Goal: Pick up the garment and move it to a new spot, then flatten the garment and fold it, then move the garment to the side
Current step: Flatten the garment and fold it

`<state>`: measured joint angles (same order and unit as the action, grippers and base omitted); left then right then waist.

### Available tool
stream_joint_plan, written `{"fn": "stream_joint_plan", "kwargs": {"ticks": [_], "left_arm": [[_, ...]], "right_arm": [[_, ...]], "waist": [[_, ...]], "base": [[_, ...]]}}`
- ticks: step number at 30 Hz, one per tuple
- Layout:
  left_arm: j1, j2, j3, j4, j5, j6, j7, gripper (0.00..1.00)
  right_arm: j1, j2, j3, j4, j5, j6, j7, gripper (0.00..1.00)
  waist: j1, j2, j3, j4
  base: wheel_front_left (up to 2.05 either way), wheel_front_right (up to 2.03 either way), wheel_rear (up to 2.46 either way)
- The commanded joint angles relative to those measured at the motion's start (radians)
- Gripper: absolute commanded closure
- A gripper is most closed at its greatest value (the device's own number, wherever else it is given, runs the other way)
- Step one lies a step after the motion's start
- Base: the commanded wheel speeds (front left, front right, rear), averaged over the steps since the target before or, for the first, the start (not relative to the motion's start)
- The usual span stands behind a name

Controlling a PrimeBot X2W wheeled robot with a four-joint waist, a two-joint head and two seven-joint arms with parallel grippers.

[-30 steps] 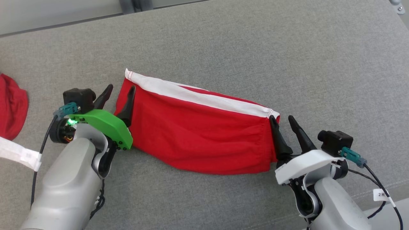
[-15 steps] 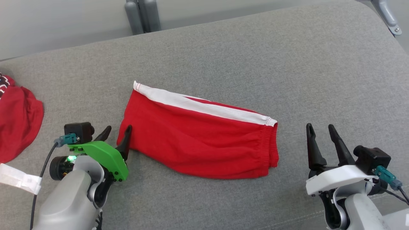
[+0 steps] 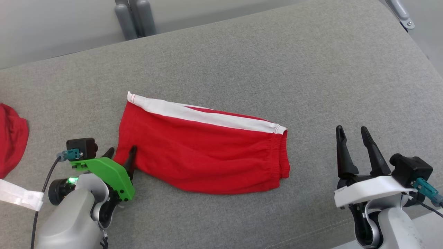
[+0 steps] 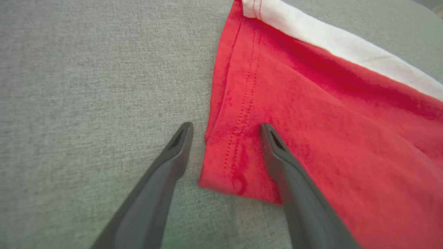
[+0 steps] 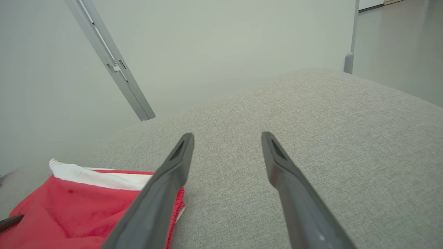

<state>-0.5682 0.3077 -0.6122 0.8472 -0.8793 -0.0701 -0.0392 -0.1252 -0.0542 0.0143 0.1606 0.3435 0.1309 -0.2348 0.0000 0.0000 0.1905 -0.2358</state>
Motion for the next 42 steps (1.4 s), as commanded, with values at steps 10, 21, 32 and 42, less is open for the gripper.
{"fn": "stream_joint_plan", "kwargs": {"ticks": [10, 21, 32, 42], "left_arm": [[0.025, -0.014, -0.021, -0.01, -0.004, -0.022, -0.024, 1.0], [0.1, -0.044, 0.032, -0.077, -0.062, -0.035, -0.153, 1.0], [0.29, -0.03, 0.071, -0.317, -0.094, 0.044, -0.2, 1.0], [0.441, -0.008, 0.076, -0.519, -0.119, 0.178, -0.154, 1.0]], "right_arm": [[0.012, 0.002, -0.006, -0.018, -0.005, 0.0, -0.006, 0.0], [0.019, 0.003, -0.022, -0.016, -0.01, 0.0, -0.003, 0.0], [0.029, 0.001, -0.042, -0.037, -0.026, 0.0, 0.031, 0.0], [0.017, -0.001, -0.039, -0.05, -0.033, 0.0, 0.057, 0.0]], "waist": [[0.0, 0.0, 0.002, 0.008], [0.0, 0.0, -0.026, 0.07], [0.0, 0.0, -0.039, 0.151], [0.0, 0.0, -0.038, 0.183]], "base": [[0.0, 0.0, 0.0], [0.0, 0.0, 0.0], [0.0, 0.0, 0.0], [0.0, 0.0, 0.0]]}}
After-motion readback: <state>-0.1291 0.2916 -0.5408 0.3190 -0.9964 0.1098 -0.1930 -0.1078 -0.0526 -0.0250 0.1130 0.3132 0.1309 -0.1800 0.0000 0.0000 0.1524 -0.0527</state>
